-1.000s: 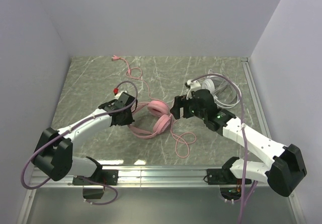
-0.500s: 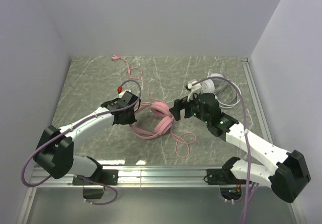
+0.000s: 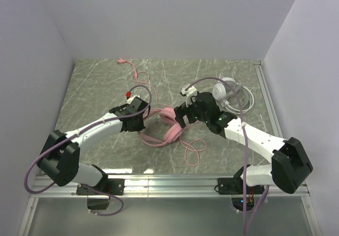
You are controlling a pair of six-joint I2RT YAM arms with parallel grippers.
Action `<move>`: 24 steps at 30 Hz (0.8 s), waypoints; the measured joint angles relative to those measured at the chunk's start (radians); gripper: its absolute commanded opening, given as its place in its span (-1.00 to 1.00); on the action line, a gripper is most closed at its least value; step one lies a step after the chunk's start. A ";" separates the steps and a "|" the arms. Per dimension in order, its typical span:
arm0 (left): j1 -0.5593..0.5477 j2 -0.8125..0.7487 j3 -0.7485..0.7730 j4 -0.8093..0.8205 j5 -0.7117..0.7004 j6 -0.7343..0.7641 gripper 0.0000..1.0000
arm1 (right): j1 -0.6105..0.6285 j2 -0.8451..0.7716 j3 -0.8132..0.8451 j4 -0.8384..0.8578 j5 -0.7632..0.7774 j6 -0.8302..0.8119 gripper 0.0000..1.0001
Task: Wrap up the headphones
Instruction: Wrap the headphone cable with the right arm
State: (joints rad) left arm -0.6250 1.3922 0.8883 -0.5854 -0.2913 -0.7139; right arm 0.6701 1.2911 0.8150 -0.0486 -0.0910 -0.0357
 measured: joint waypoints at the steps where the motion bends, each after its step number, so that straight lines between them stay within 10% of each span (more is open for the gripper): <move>1: -0.002 0.002 0.000 0.002 0.000 0.000 -0.99 | 0.004 0.009 0.008 -0.001 -0.003 -0.008 1.00; 15: -0.019 0.026 0.005 0.019 -0.003 -0.001 -0.99 | 0.063 0.198 0.100 -0.003 0.013 -0.073 0.90; 24: -0.022 0.025 0.010 0.011 -0.010 -0.001 -0.99 | 0.060 0.251 0.099 0.027 0.013 -0.076 0.04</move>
State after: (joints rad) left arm -0.6468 1.4174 0.8982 -0.5739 -0.3012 -0.7147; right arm 0.7300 1.5425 0.9142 -0.0212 -0.0780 -0.1112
